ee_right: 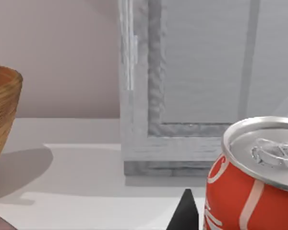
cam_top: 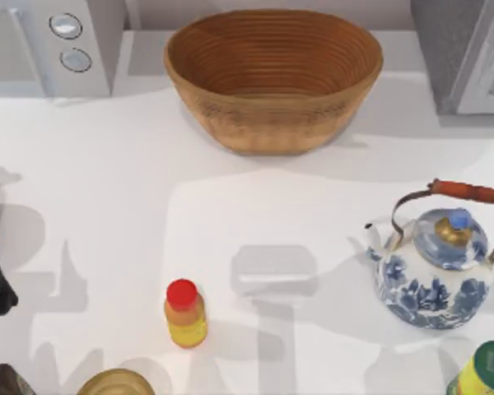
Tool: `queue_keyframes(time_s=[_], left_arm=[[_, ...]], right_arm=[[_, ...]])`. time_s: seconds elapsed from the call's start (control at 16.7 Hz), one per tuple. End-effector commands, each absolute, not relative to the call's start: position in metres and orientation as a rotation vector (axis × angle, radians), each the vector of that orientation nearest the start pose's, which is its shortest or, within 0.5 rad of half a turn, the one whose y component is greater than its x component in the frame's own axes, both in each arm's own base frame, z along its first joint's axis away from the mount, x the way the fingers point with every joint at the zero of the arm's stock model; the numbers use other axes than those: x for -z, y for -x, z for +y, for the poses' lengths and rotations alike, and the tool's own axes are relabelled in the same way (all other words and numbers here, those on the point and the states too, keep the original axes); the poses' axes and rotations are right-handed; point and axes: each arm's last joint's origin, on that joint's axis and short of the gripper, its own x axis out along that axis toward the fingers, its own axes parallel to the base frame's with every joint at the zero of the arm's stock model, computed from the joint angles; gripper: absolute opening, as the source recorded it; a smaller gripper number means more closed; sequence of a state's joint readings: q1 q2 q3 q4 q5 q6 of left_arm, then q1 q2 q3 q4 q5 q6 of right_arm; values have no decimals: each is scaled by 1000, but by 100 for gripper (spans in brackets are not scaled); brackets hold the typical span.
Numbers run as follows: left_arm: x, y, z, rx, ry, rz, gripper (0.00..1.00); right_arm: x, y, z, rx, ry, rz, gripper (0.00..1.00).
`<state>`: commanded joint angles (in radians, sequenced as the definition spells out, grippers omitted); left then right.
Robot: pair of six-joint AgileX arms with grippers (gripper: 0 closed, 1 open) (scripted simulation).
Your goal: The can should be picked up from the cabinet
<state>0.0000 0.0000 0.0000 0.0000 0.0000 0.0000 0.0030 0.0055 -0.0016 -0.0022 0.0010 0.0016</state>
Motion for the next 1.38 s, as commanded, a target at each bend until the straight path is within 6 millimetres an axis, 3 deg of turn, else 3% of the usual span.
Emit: queue_keyframes(time_s=[0.42,0.66,0.84,1.08,1.38], left_arm=[[-160,-106,-1,0,0,0,100],[-160,-106,-1,0,0,0,100],[-160,-106,-1,0,0,0,100],[-160,-106,-1,0,0,0,100],[-160,-106,-1,0,0,0,100]], right_arm=[[-185,-124,-6,-117,0,-29,0],[-207,-159,-19,-242,7,-46,0],[-210,-197,-40,-351,16,-52,0],[-184,-246,-79,-499,28,-50,0],[-115,-273,-126,-659,25,-28,0]])
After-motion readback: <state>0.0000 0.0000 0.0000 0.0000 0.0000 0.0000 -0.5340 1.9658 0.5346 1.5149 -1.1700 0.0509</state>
